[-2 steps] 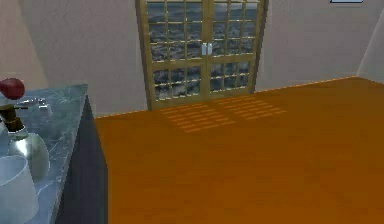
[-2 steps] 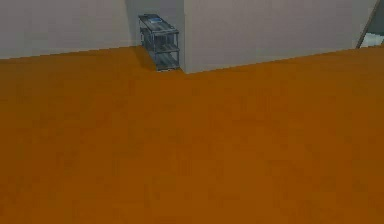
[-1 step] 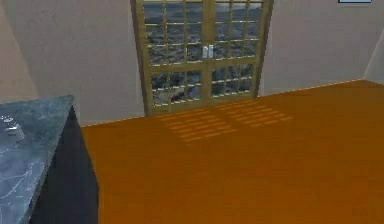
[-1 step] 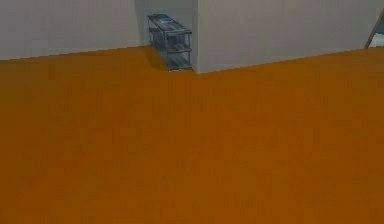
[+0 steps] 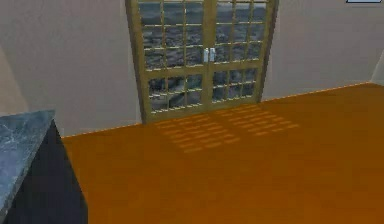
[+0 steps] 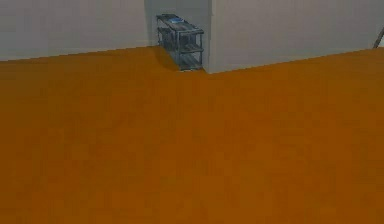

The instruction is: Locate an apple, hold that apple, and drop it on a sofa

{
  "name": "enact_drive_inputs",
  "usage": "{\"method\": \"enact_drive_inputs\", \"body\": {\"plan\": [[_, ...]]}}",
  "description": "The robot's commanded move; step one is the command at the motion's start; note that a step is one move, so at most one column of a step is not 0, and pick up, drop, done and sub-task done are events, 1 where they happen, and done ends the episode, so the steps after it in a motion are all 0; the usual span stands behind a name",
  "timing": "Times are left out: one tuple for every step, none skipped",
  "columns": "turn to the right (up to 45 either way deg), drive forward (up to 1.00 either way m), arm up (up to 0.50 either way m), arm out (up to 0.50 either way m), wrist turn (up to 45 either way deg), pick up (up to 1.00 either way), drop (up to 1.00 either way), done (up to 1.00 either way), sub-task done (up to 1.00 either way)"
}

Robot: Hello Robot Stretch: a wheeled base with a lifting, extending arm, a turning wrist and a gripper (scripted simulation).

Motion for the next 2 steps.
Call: {"method": "enact_drive_inputs", "body": {"plan": [[45.0,0.0,0.0,0.0,0.0,0.0,0.0,0.0,0.0],[24.0,0.0,0.0,0.0,0.0,0.0,0.0,0.0,0.0]]}}
